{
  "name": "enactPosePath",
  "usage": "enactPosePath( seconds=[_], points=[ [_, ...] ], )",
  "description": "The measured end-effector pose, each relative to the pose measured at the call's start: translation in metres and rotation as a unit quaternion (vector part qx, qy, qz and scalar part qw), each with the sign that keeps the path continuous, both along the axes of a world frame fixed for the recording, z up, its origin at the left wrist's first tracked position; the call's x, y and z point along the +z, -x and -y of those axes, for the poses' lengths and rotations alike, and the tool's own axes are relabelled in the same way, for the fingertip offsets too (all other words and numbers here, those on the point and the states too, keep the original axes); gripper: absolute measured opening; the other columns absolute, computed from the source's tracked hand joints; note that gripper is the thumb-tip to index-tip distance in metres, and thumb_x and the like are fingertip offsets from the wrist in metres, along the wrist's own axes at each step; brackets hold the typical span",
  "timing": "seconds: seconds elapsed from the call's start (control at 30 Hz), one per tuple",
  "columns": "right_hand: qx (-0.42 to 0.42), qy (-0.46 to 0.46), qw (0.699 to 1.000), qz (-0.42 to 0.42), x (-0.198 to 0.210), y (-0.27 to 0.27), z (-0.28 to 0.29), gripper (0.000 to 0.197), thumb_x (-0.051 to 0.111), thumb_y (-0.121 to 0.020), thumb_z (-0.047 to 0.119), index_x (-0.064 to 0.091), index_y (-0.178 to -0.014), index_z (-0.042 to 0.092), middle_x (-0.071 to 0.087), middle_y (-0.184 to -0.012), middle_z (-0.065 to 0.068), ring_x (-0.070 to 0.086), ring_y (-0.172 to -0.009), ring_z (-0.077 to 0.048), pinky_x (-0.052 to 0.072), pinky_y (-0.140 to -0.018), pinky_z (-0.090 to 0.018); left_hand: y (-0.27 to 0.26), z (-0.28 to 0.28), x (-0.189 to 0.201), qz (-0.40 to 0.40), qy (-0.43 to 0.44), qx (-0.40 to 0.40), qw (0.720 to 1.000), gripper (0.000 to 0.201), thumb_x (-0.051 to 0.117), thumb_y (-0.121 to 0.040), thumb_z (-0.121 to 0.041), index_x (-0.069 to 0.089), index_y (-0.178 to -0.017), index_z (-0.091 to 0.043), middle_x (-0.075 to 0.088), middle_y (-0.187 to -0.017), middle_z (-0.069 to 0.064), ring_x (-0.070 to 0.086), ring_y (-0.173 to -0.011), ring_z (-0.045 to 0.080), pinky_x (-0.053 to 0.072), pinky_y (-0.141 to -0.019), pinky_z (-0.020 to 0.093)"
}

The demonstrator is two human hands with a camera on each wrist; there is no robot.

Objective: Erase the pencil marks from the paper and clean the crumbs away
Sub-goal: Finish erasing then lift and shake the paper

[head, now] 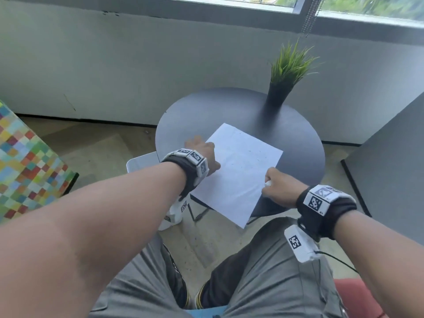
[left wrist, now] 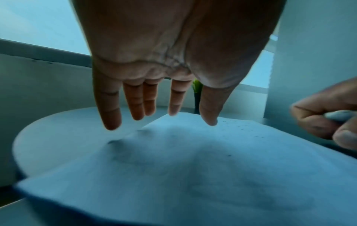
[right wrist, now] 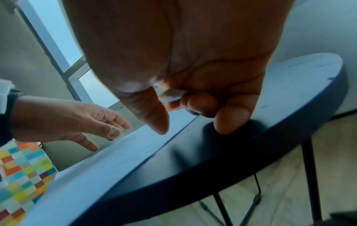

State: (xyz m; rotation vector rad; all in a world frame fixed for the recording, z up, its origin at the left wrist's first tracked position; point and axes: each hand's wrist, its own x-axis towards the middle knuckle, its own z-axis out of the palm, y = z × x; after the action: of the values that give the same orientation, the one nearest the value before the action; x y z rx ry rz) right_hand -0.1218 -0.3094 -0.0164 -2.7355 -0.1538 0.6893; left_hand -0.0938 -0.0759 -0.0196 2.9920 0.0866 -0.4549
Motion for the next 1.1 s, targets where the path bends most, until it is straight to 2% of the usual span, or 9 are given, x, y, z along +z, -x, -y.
enactPosePath(
  seconds=[0.1,0.2,0.33,0.4,0.5,0.6,0.77,1.03,1.1],
  points=[
    [0.010,0.052,0.998,0.022,-0.010,-0.005,-0.007,0.025,0.046,-0.094,0.038,0.047,-0.097,0.013,0.052,-0.093,-0.004,0.050,-0.087,-0.028,0.036,-0.069,-0.034,0.000,-0.009,-0.005,-0.019,0.003,0.063,0.998,0.054,0.066,-0.085,-0.050,0.052,-0.123,-0.015,0.041,-0.129,0.012,0.050,-0.113,0.036,0.043,-0.089,0.037],
    [0.003,0.052,0.998,0.030,-0.017,-0.012,-0.014,0.027,0.038,-0.096,0.036,0.046,-0.103,0.012,0.054,-0.106,-0.010,0.051,-0.090,-0.031,0.041,-0.075,-0.038,-0.002,-0.012,0.001,-0.031,0.069,0.100,0.992,0.055,0.066,-0.086,-0.050,0.056,-0.123,-0.009,0.052,-0.127,0.015,0.059,-0.108,0.035,0.046,-0.084,0.035],
    [0.005,0.059,0.997,0.040,-0.021,-0.013,-0.020,0.021,0.037,-0.096,0.035,0.044,-0.102,0.015,0.052,-0.113,-0.011,0.055,-0.095,-0.034,0.047,-0.085,-0.043,-0.003,-0.020,0.002,-0.034,0.182,0.154,0.971,0.054,0.066,-0.083,-0.054,0.066,-0.103,-0.003,0.069,-0.087,0.011,0.068,-0.080,0.031,0.052,-0.072,0.033],
    [0.008,0.062,0.997,0.042,-0.020,-0.012,-0.022,0.021,0.037,-0.097,0.033,0.044,-0.105,0.015,0.050,-0.114,-0.011,0.055,-0.095,-0.034,0.047,-0.086,-0.045,0.002,-0.020,0.001,-0.040,0.183,0.146,0.971,0.053,0.067,-0.082,-0.057,0.067,-0.098,-0.006,0.069,-0.086,0.010,0.062,-0.076,0.029,0.048,-0.067,0.031],
    [0.022,0.063,0.997,0.042,-0.018,-0.011,-0.025,0.022,0.037,-0.096,0.029,0.043,-0.108,0.012,0.050,-0.113,-0.012,0.056,-0.094,-0.035,0.048,-0.085,-0.045,0.009,-0.019,0.001,-0.021,0.233,0.152,0.960,0.030,0.068,-0.086,-0.044,0.067,-0.081,-0.014,0.065,-0.079,0.003,0.062,-0.080,0.025,0.046,-0.067,0.028],
    [0.015,0.043,0.998,0.038,-0.016,-0.014,-0.023,0.016,0.038,-0.095,0.028,0.045,-0.103,0.015,0.053,-0.107,-0.010,0.056,-0.091,-0.033,0.049,-0.084,-0.043,0.014,-0.024,0.002,-0.004,0.294,0.172,0.940,0.010,0.068,-0.091,-0.027,0.066,-0.087,-0.018,0.062,-0.079,0.001,0.061,-0.080,0.022,0.044,-0.068,0.025],
    [0.016,0.028,0.999,0.035,-0.012,-0.016,-0.021,0.010,0.041,-0.094,0.026,0.047,-0.097,0.018,0.056,-0.101,-0.008,0.057,-0.089,-0.029,0.050,-0.083,-0.042,0.025,-0.026,0.001,-0.015,0.419,0.244,0.875,0.011,0.068,-0.091,-0.015,0.061,-0.083,-0.015,0.064,-0.080,0.010,0.061,-0.059,0.021,0.050,-0.047,0.027],
    [-0.058,-0.004,0.996,0.068,-0.002,-0.030,-0.006,0.042,0.043,-0.098,0.023,0.038,-0.139,0.017,0.055,-0.132,-0.017,0.053,-0.118,-0.034,0.041,-0.091,-0.035,0.023,-0.028,0.028,0.065,0.378,0.155,0.910,0.020,0.062,-0.081,-0.001,0.058,-0.073,-0.019,0.064,-0.070,0.005,0.061,-0.051,0.023,0.039,-0.043,0.017],
    [-0.105,-0.056,0.991,0.063,0.001,-0.044,0.007,0.053,0.049,-0.095,0.025,0.032,-0.144,0.017,0.056,-0.131,-0.021,0.057,-0.112,-0.037,0.048,-0.083,-0.037,0.021,-0.031,0.041,0.096,0.404,0.141,0.899,0.024,0.062,-0.082,0.001,0.058,-0.070,-0.019,0.063,-0.069,0.003,0.057,-0.048,0.019,0.035,-0.037,0.015]
  ],
)
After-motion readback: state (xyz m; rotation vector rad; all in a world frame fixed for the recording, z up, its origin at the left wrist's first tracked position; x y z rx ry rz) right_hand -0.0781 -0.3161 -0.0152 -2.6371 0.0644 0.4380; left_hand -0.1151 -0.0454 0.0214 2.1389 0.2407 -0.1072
